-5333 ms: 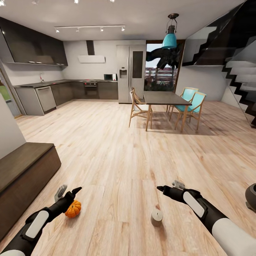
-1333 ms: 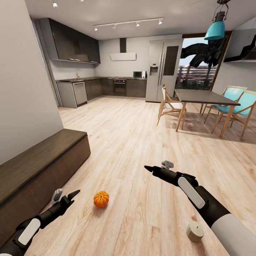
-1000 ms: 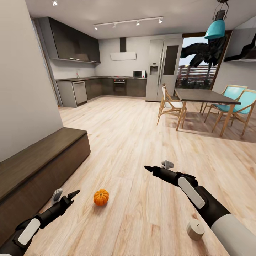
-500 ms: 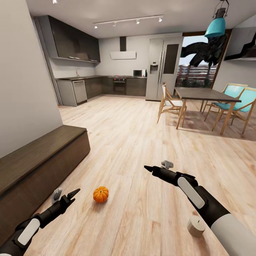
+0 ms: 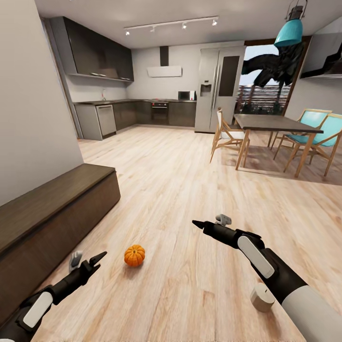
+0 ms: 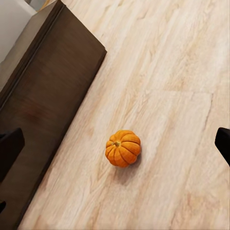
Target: Place each of the two pumpkins and all three candles from the living room inside a cabinet in the living room (use any cabinet), then make sure every cabinet is closed, and position the cauldron so it is next to a table in the living room.
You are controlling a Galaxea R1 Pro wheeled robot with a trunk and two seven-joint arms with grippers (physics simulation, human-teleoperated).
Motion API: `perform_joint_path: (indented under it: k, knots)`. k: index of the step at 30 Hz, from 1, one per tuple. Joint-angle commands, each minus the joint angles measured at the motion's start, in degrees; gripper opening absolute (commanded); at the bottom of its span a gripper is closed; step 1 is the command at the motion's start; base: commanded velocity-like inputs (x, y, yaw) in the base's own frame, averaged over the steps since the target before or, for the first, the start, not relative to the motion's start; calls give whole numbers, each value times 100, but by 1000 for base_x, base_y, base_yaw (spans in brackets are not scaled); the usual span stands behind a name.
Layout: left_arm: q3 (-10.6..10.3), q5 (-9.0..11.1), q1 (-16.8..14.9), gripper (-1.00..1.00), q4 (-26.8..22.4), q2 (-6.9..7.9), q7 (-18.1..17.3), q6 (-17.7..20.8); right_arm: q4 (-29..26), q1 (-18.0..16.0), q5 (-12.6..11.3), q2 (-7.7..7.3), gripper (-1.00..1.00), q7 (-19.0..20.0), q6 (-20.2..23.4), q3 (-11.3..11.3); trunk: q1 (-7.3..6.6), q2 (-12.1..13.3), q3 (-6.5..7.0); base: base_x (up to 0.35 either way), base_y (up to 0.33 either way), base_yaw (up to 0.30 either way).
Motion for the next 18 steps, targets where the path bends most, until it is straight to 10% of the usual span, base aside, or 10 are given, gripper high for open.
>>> perform_joint_path:
  k: [1, 18]
  knots:
    - [6, 34, -3, 100, 1, 7, -35, 47, -2, -4, -8, -5, 100, 5, 11, 8, -1, -2, -5, 0, 0, 0]
    - [6, 29, -3, 100, 3, 105, -336, 54, -10, -4, -10, 22, 100, -194, 11, 16, -1, -2, -5, 77, 25, 0]
